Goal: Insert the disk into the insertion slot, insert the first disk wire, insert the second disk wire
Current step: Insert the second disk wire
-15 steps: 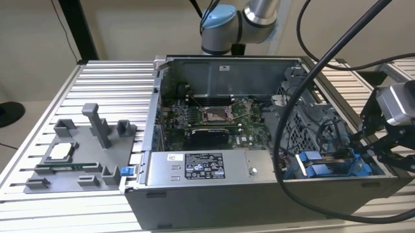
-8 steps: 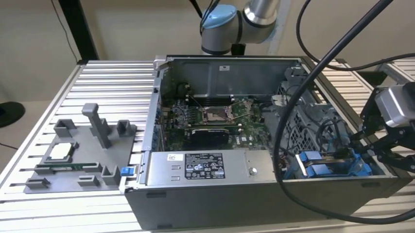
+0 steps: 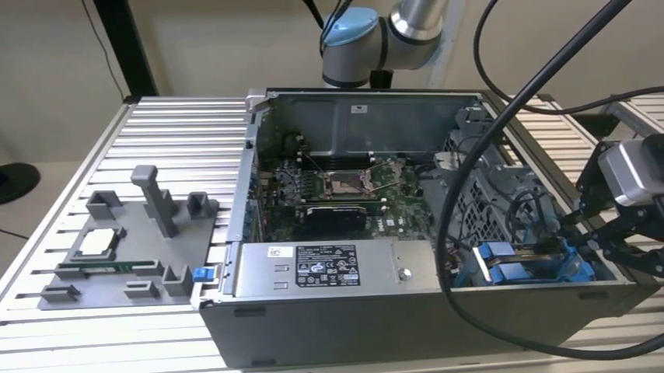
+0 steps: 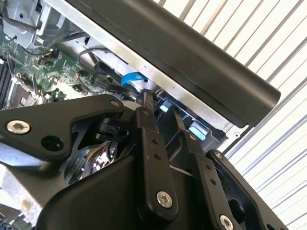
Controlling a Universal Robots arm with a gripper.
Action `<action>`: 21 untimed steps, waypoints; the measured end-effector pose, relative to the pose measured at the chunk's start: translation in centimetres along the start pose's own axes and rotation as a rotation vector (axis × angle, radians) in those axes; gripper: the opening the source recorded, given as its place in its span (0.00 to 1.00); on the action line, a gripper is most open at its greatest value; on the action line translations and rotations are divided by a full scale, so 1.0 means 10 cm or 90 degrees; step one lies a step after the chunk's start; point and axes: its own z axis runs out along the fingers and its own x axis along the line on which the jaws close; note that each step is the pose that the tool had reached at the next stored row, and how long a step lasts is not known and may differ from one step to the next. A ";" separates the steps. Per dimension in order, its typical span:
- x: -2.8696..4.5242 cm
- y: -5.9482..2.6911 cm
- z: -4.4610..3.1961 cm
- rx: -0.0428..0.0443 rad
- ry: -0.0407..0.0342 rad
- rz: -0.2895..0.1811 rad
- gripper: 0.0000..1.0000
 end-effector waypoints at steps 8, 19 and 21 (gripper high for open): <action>0.005 0.000 0.013 0.0030 -0.0055 -0.001 0.00; 0.010 0.001 0.027 0.0063 -0.0206 -0.002 0.00; 0.010 0.001 0.028 0.0063 -0.0209 -0.002 0.00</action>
